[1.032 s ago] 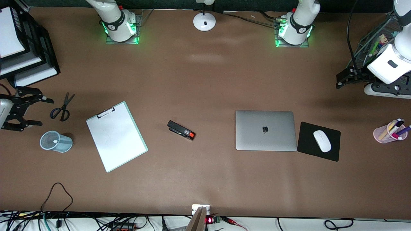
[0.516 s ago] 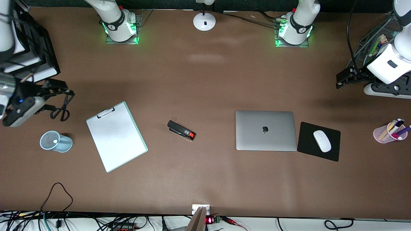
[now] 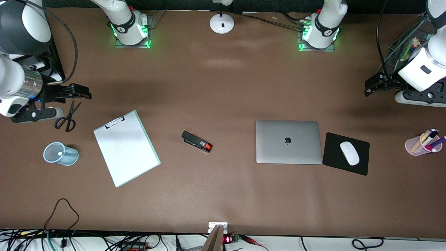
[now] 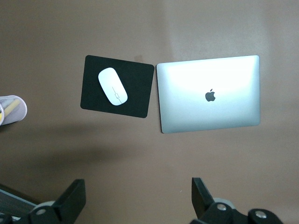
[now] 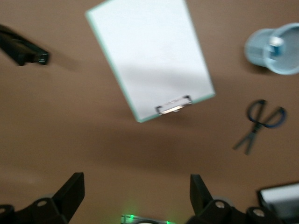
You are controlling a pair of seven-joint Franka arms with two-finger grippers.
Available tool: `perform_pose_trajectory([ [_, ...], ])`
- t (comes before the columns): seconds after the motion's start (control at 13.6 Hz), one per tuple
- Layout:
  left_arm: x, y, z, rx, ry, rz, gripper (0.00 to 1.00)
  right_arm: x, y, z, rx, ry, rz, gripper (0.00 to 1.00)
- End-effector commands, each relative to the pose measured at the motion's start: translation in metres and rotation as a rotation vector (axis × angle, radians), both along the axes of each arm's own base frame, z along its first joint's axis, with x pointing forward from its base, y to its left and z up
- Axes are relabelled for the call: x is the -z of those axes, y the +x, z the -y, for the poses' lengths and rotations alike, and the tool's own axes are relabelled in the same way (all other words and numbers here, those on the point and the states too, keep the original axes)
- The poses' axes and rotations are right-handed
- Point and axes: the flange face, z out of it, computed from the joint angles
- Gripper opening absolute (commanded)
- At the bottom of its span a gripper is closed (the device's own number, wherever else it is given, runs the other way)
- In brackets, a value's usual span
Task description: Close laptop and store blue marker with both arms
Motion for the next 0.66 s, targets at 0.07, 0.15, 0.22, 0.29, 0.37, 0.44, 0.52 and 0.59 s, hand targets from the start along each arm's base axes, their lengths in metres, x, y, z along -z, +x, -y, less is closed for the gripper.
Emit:
perform_pose_trajectory([
  [0.07,-0.005,0.002,-0.002,-0.005,-0.01,-0.006,1.0,-0.045,-0.021,0.058,0.093,-0.076,0.073,1.0],
  [0.15,-0.006,0.001,-0.003,-0.001,-0.01,-0.006,1.0,-0.052,-0.021,0.074,0.117,-0.072,0.087,1.0],
  [0.22,-0.005,0.001,-0.001,0.001,-0.01,-0.007,1.0,-0.064,-0.022,0.084,0.139,-0.067,0.105,1.0],
  [0.29,-0.005,0.001,-0.001,0.0,-0.008,-0.009,1.0,-0.071,-0.022,0.084,0.139,-0.069,0.111,1.0],
  [0.37,-0.006,0.001,-0.003,0.0,-0.008,-0.01,1.0,-0.071,-0.025,0.08,0.138,-0.07,0.093,1.0],
  [0.44,-0.007,-0.001,-0.005,0.0,-0.008,-0.016,1.0,-0.077,-0.03,0.079,0.14,-0.067,0.102,1.0],
  [0.52,-0.007,-0.001,-0.007,-0.003,-0.008,-0.018,1.0,-0.074,-0.032,0.077,0.137,-0.061,0.121,1.0],
  [0.59,-0.008,-0.002,-0.006,-0.002,-0.007,-0.02,1.0,-0.073,-0.035,0.077,0.134,-0.06,0.16,1.0],
])
